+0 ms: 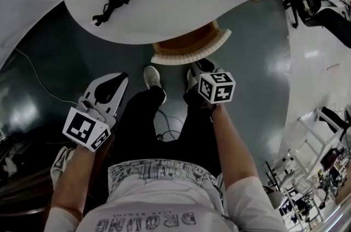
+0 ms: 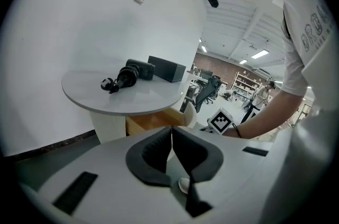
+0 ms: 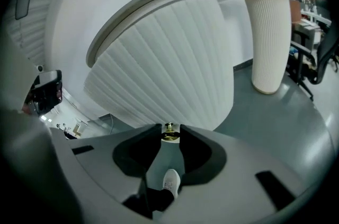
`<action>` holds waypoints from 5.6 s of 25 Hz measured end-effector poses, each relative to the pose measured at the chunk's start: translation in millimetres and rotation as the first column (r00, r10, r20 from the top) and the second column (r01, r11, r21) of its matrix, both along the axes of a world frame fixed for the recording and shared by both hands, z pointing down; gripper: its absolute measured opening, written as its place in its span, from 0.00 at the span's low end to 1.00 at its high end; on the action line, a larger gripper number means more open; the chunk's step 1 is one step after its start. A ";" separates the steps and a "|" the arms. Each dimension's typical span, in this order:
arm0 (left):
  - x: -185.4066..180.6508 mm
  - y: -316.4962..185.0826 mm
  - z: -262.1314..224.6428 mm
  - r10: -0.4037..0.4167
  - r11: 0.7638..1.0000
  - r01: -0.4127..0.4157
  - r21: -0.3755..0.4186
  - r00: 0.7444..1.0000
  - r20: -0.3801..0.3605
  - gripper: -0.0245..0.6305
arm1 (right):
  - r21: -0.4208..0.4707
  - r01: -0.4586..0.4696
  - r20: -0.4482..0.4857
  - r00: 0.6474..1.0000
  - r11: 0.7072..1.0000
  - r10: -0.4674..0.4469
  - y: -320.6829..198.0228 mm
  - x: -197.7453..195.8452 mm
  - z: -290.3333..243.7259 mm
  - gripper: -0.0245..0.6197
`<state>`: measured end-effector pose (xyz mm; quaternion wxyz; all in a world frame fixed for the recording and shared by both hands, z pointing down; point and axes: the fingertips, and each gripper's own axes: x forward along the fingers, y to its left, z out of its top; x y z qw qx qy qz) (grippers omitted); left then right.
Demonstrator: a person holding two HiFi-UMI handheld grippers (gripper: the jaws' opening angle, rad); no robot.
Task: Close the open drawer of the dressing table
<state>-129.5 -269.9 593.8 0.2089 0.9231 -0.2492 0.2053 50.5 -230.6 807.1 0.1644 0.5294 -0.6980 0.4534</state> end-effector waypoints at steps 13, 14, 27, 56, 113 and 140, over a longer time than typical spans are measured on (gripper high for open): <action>-3.6 -25.6 -4.8 -0.048 0.995 0.051 0.084 0.998 -0.029 0.07 | 0.139 -0.064 0.092 0.994 0.988 0.052 -92.4 -14.1 -8.2 0.22; -2.6 -28.0 -7.2 -0.049 0.994 0.052 0.093 0.998 -0.033 0.07 | 0.151 -0.070 0.098 0.994 0.986 0.055 -98.2 -14.6 -9.2 0.22; -9.2 -34.1 -19.9 -0.087 0.991 0.090 0.104 0.996 -0.033 0.07 | 0.201 -0.103 0.151 0.986 0.974 0.074 -155.9 -21.2 -14.6 0.22; 37.7 -16.1 -168.3 -0.149 0.968 0.169 0.186 0.982 -0.115 0.07 | 0.071 0.017 0.137 0.990 0.997 -0.027 -66.1 -2.3 -126.3 0.29; -1.5 -62.5 -323.9 -0.186 0.845 0.329 0.422 0.920 -0.344 0.07 | 0.700 0.144 0.057 0.965 0.699 -0.257 -79.8 -44.3 -533.5 0.06; -3.7 -59.1 -323.8 -0.207 0.848 0.338 0.408 0.920 -0.333 0.07 | 0.686 0.189 0.039 0.955 0.702 -0.296 -77.8 -55.0 -525.0 0.05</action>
